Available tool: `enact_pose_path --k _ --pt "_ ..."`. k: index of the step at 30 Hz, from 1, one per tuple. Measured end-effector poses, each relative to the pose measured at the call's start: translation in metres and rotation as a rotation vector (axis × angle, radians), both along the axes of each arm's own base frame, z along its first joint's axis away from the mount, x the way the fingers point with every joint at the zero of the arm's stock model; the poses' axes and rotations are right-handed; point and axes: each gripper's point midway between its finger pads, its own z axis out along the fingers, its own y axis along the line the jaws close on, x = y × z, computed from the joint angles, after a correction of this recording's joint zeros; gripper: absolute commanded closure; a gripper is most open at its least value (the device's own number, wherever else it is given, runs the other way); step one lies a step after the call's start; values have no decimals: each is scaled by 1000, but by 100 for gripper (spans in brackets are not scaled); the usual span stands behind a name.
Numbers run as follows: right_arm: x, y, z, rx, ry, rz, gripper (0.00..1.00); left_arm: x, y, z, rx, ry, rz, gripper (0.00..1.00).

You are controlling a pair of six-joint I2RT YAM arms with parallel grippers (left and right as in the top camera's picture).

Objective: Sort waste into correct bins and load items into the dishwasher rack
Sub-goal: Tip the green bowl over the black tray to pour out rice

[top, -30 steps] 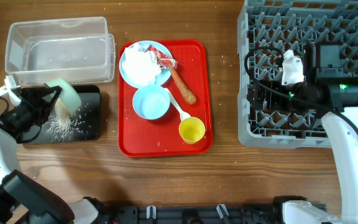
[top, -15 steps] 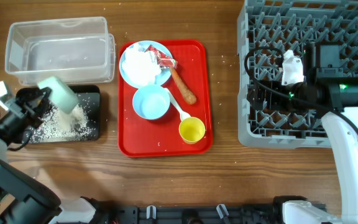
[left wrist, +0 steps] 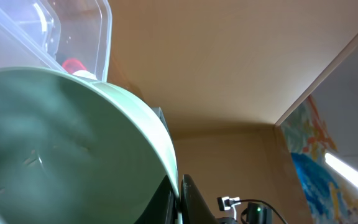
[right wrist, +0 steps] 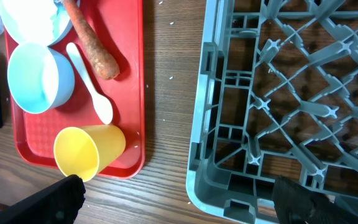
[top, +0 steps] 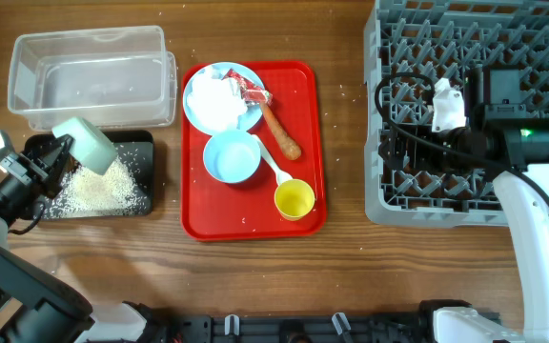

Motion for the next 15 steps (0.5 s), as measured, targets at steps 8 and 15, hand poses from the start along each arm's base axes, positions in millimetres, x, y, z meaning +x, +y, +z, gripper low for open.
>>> enact_pose_path --k 8,15 --pt "0 0 0 0 0 0 1 -6 -7 -2 -117 95 1 96" --pt "0 0 0 0 0 0 0 0 1 -10 -83 138 27 96"
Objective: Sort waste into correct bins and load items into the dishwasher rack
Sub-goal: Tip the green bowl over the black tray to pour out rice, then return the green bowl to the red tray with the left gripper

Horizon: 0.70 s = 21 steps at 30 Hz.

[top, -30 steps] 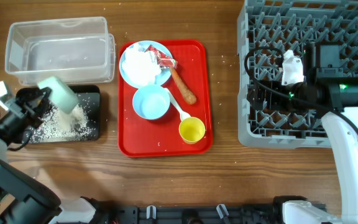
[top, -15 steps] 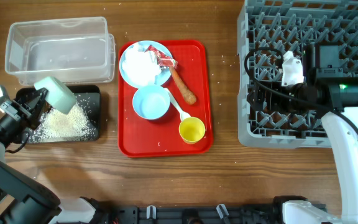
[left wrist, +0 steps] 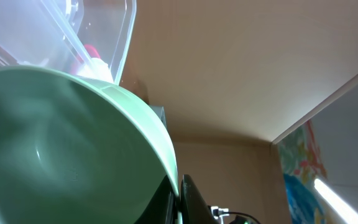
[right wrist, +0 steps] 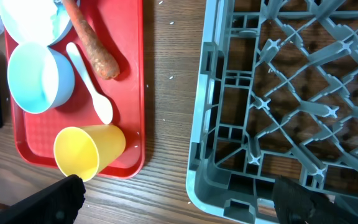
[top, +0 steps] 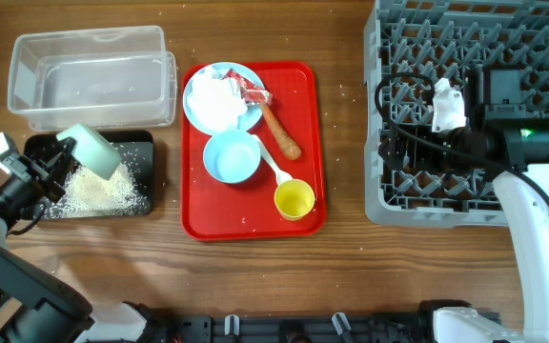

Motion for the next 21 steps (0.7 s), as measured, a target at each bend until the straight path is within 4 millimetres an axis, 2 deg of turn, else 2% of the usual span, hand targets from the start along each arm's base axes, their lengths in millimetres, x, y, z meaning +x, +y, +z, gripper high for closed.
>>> enact_pose_path --k 6,10,13,15,18,21 --pt "0 0 0 0 0 0 1 3 -6 2 9 -7 -19 96" --pt "0 0 0 0 0 0 0 4 -25 23 86 -50 -58 96" --pt "0 0 0 0 0 0 0 1 -56 48 218 -80 -98 96" --pt "0 0 0 0 1 0 1 -3 -84 58 308 -74 -134 96" --pt "0 0 0 0 0 0 0 -13 -135 64 483 -62 -204 96" --pt "0 0 0 0 1 0 0 -25 -168 57 623 -21 -252 96"
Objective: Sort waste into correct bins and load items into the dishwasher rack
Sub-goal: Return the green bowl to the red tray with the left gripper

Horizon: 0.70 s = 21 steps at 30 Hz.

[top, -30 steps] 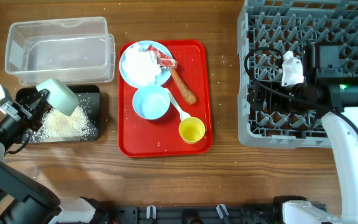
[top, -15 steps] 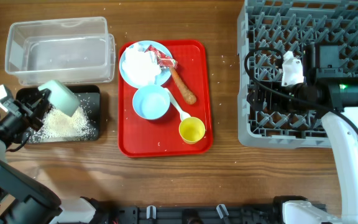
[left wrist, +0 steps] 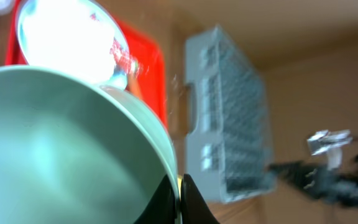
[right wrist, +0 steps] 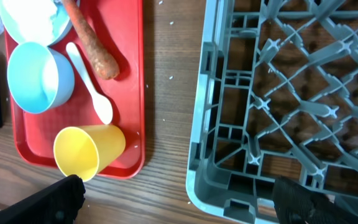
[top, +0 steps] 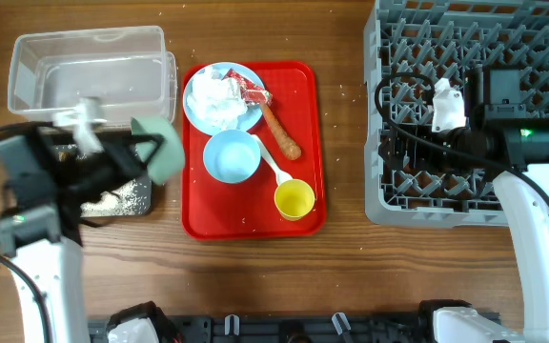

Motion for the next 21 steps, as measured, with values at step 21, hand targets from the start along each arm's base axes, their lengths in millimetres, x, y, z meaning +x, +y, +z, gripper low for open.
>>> enact_pose_path --k 21 --pt "1 -1 0 -7 -5 -3 0 -65 -124 -187 806 406 -377 70"
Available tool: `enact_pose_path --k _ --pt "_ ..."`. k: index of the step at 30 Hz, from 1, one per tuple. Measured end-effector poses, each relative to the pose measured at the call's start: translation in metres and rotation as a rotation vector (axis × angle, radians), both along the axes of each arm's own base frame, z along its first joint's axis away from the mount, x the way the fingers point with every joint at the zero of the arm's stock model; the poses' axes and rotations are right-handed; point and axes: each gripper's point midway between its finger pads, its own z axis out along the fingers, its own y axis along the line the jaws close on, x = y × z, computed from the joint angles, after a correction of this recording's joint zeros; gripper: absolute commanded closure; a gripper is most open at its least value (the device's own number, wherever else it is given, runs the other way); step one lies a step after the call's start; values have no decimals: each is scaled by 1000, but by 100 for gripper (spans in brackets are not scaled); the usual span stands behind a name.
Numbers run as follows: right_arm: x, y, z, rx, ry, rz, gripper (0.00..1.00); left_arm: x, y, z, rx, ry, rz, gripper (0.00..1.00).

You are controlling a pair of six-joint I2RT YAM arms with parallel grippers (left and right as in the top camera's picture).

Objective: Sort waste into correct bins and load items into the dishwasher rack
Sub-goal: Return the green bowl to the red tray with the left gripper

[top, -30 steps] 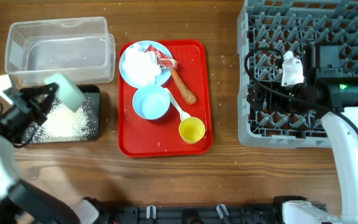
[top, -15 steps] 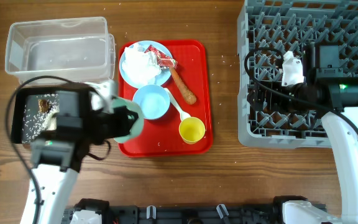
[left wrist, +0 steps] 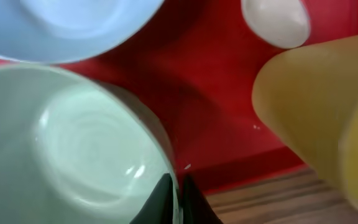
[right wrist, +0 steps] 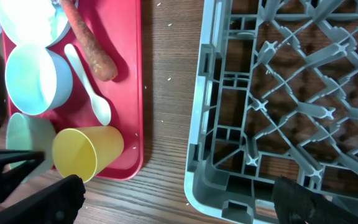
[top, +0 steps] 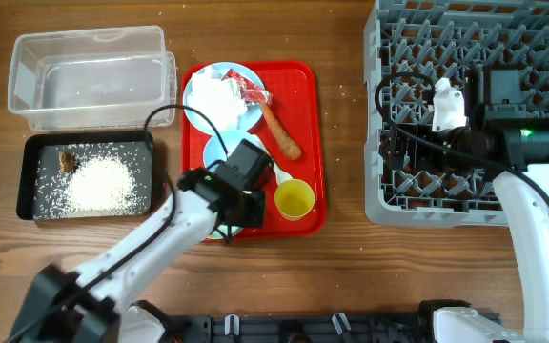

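My left gripper [left wrist: 176, 194] is shut on the rim of a pale green bowl [left wrist: 73, 149], which sits upright and empty at the front left corner of the red tray [left wrist: 213, 118]. The right wrist view shows the same bowl [right wrist: 27, 132] just in front of the blue bowl [right wrist: 33, 71]. A yellow cup [top: 294, 200] lies on its side to its right. Whether the green bowl rests on the tray cannot be told. My right gripper [right wrist: 179, 190] hangs open over the near left edge of the grey dishwasher rack [top: 475, 57].
On the tray also lie a white spoon [right wrist: 89, 93], a carrot [top: 280, 133] and a plate with white tissue and a red wrapper [top: 219, 95]. A black tray holding rice [top: 84, 179] and a clear tub [top: 89, 71] stand at the left.
The left gripper with the green bowl was between the black tray and the red tray's left edge; now it is at the red tray's front left corner, bowl upright. The right arm has not moved.
The left gripper held the green bowl tipped over the black tray, where rice lay. It stayed there a moment later. Then the bowl was beside the red tray's left edge, and now it is on the tray's front left corner, still gripped.
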Motion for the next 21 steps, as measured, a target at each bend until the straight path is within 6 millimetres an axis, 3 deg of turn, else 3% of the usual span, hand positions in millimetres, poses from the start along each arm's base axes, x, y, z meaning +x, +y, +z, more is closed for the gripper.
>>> enact_pose_path --k 2,7,10,14,17,21 --pt "1 0 0 0 -4 0 1 -2 2 -12 30 30 1 58" --pt "2 0 1 0 -7 0 0 2 5 -11 51 16 18 48" --pt "2 0 1 0 -7 0 0 14 -2 8 24 -36 21 47" --pt "2 0 1 0 -8 0 0 43 -22 58 -70 -173 20 48" --pt "2 0 1 0 -10 0 0 48 -34 67 -103 -210 -26 50" --pt "3 0 1 0 -11 0 1 35 -53 66 -119 -205 -108 56"
